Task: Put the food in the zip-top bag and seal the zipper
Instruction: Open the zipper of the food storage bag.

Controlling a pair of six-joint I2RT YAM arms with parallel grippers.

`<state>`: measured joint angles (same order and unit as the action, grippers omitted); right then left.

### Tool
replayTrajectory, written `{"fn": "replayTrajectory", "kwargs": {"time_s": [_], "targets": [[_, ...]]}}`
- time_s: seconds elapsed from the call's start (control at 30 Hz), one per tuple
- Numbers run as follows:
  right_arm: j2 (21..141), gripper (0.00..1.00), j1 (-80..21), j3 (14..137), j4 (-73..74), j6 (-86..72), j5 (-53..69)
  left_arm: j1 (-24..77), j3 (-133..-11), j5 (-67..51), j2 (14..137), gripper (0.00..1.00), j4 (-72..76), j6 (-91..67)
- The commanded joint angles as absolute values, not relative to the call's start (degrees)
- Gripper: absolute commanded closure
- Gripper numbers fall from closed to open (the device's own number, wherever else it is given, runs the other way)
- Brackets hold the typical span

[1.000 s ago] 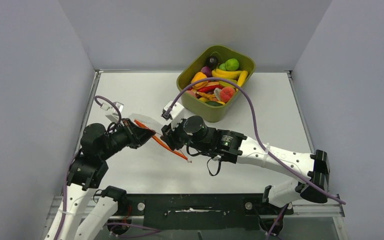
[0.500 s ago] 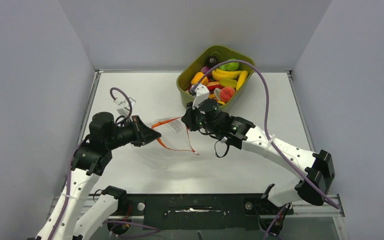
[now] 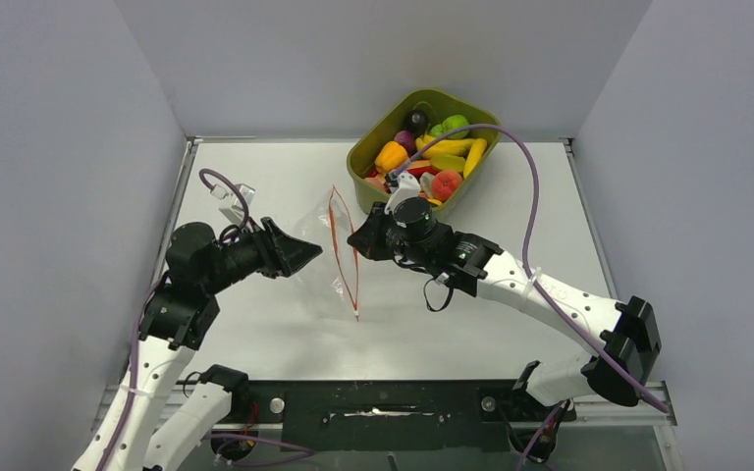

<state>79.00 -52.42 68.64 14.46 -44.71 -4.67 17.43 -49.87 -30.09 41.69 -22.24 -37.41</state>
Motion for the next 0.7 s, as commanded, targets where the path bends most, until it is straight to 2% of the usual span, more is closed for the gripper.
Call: {"fn": "replayTrajectory", "kwargs": {"time_s": [0.0, 0.27, 0.67], "targets": [[75.9, 1.0, -52.2, 67.4, 5.5, -55.0, -6.2, 17.3, -48.2, -27.1, 41.4, 0.46, -13.3, -37.9], [75.6, 1.0, -53.9, 66.7, 2.2, -57.4, -11.4, 17.5, -44.8, -24.2, 42.8, 0.44, -9.2, -36.1], [76.5, 1.0, -54.6, 66.9, 1.5, -57.8, -11.6, 18.5, -38.6, -25.4, 46.9, 0.44, 3.7, -41.4]]}}
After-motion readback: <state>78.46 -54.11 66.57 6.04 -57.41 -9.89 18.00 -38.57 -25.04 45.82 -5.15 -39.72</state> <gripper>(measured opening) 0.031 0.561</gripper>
